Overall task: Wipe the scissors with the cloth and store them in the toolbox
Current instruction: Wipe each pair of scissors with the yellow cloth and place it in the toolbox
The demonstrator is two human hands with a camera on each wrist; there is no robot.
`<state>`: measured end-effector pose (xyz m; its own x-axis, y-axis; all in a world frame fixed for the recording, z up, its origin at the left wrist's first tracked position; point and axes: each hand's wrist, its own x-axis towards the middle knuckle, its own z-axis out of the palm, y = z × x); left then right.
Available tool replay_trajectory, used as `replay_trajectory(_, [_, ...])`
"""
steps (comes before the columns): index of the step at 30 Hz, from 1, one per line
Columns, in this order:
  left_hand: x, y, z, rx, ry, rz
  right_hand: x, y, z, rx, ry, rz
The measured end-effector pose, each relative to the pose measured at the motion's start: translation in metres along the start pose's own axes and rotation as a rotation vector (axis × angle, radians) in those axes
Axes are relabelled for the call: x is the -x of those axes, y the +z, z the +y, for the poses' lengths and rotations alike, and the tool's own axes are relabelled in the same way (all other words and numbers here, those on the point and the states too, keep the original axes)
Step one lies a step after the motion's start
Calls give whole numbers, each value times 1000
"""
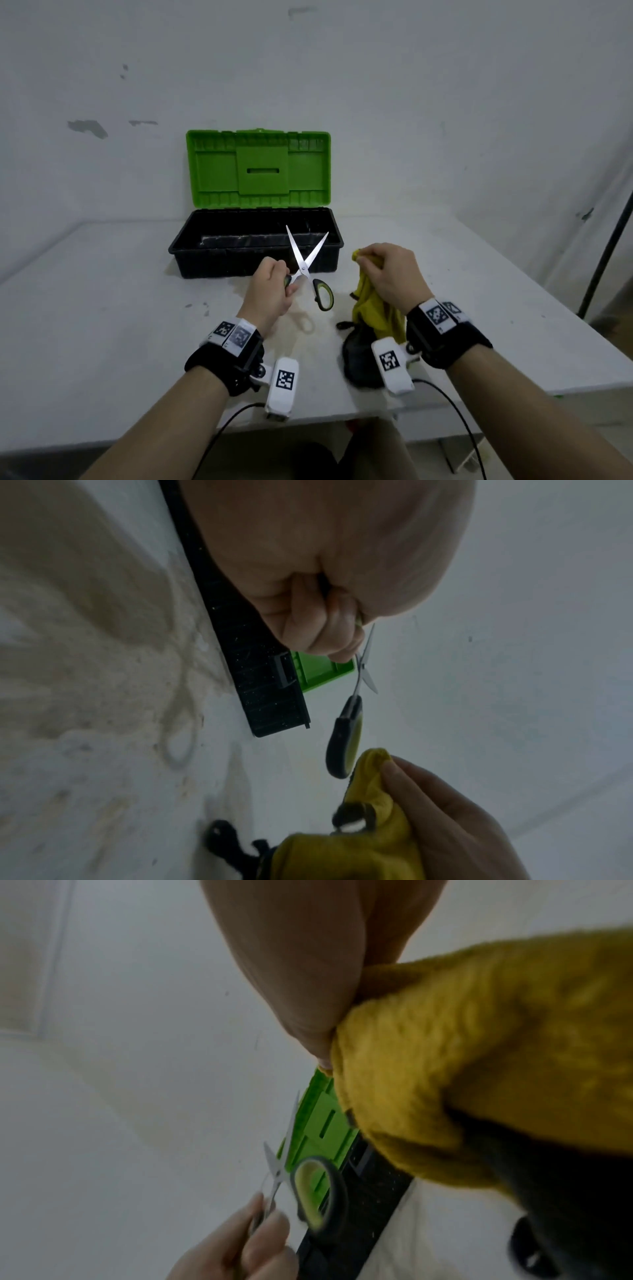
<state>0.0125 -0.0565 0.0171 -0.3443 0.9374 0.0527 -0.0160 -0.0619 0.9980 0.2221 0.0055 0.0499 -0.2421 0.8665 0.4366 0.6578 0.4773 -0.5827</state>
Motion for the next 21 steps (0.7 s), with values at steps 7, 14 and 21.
replay_trajectory(7, [-12, 11, 0, 28, -7, 18, -45, 1, 24, -20, 120, 97])
replay_trajectory(14, [-12, 18, -2, 77, -3, -20, -14, 28, 38, 25, 190, -398])
replay_trajectory(21, [-13, 25, 1, 144, 6, -30, 7, 24, -3, -321, 111, -304])
